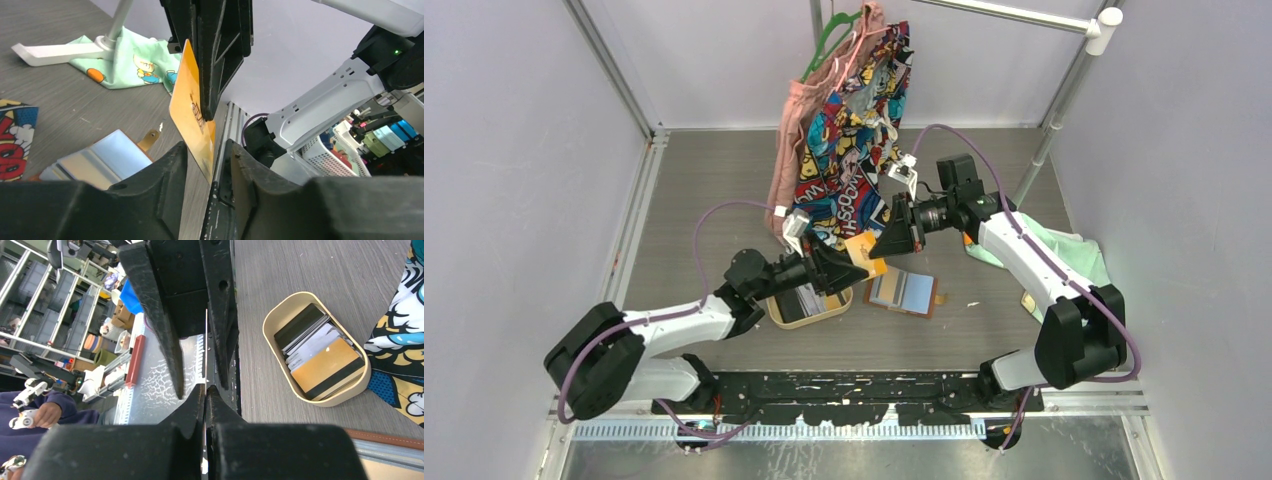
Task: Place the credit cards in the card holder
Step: Pick up the credit card from the storage box.
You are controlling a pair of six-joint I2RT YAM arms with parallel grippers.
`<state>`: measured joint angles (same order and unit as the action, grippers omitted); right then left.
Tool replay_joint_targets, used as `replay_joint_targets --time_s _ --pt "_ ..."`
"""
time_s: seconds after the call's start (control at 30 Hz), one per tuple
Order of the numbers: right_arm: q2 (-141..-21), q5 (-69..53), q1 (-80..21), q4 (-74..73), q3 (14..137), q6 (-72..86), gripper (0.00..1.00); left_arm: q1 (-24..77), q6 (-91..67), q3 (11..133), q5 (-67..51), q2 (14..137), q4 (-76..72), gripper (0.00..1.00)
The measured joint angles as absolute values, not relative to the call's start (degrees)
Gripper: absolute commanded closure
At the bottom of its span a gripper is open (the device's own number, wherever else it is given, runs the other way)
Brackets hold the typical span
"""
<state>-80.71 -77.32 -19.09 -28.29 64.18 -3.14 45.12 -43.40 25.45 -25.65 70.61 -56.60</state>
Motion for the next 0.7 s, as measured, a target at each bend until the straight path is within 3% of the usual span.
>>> replay_joint_targets --time_s 0.07,0.13,0.23,0.3,0.4,0.53,0.7 --pt "-80.7 -77.8 -19.0 -28.1 64.1 -2.8 0.99 45.4 -43.8 26.3 -26.2 72.2 -57.7 0.99" --pt "-80.7 -78.4 -19.0 -28.0 64.1 -2.6 0.95 45.4 -44.1 27.2 -26.6 73.1 -58.2 1.00" --pt "-80.5 -78.5 -18.9 -27.7 64.0 -2.7 0.70 45.2 -44.1 27.8 -27.8 74.1 -58.0 1.00" --pt "-80.2 -78.1 -18.6 -28.3 64.0 -3.1 0.61 45.3 -43.1 28.9 -29.2 74.1 -56.0 1.00" --pt "-79.9 -76.3 -17.7 -32.9 64.7 -8.1 0.59 45.3 -40.9 31.1 -32.9 74.1 -51.0 1.00" --pt "-79.0 -73.5 -17.5 -39.4 65.8 -14.4 0.68 45.2 -37.0 33.5 -36.9 73.7 -43.7 1.00" --pt "-78.0 -72.0 -17.5 -44.9 66.7 -19.9 0.71 45.2 -32.2 37.1 -40.3 73.4 -34.1 1.00"
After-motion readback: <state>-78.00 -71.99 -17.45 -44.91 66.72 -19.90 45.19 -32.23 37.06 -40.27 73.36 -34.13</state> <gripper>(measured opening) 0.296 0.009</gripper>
